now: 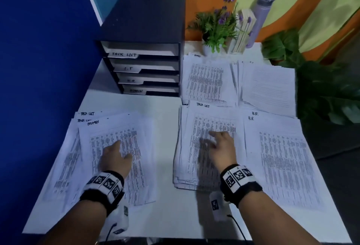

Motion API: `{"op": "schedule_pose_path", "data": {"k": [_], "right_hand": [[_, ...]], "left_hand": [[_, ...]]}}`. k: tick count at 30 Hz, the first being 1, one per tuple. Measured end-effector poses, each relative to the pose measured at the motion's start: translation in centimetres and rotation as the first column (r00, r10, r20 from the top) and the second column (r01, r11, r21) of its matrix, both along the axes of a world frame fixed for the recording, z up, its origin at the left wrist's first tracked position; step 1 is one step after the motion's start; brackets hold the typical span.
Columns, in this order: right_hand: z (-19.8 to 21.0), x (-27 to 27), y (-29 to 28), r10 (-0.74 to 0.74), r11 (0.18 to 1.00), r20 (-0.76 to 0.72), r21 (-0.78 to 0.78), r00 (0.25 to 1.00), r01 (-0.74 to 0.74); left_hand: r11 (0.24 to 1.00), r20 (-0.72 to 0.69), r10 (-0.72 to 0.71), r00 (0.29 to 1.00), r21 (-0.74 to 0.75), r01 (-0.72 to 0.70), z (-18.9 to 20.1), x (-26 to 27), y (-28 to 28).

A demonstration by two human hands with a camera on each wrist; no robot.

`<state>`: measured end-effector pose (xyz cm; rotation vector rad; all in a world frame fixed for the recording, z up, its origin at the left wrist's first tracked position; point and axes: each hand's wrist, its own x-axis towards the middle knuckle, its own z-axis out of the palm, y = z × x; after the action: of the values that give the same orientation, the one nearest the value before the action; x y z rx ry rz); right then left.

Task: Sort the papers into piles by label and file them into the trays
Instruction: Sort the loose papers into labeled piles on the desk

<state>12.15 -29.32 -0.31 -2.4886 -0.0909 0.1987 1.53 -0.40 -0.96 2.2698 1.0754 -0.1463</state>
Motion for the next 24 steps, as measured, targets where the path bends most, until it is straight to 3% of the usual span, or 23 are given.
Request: {"op": "schedule_pose_path", "data": {"k": [3, 6, 9, 13, 17, 22, 24], "right_hand": [[0.6, -1.7, 3.7, 0.175, 0.979, -0.114, 0.130, 0.978, -0.160], [0.8, -3.2, 7.2, 0.258, 0.948, -0.226, 0.245, 0.940, -0.201], [0.8, -4.1, 10.3, 0.332, 0.932, -0.299, 0.250, 0.894, -0.263], [-0.5, -5.0, 13.3, 0.321, 0.942, -0.377, 0.224, 0.869, -0.251], [-1.3, -5.6, 15.0, 0.297, 0.954, -0.379, 0.142, 0.876, -0.263], [-1.2, -5.6, 15.4, 0.276, 0.959, -0.359, 0.165, 0.892, -0.230], [-1.3, -5.6, 15.6, 0.262, 0.961, -0.288, 0.167, 0.921, -0.221]], "left_hand": [[0.987, -0.215, 0.106, 0.971, 0.141, -0.076, -0.8, -1.9, 3.8], [0.989, -0.346, 0.125, 0.930, 0.118, -0.089, -1.1, -3.7, 5.7], [0.994, -0.398, 0.058, 0.916, 0.113, -0.014, -1.9, -5.1, 6.1], [0.991, -0.313, -0.045, 0.949, 0.107, 0.082, -2.7, -6.6, 5.5], [0.994, -0.206, -0.102, 0.973, 0.010, 0.106, -2.9, -8.2, 5.1], [0.968, 0.144, 0.072, 0.987, -0.248, -0.035, -2.3, -9.3, 5.6], [0.947, 0.174, 0.134, 0.976, -0.312, -0.075, -1.6, -9.0, 5.6]]}}
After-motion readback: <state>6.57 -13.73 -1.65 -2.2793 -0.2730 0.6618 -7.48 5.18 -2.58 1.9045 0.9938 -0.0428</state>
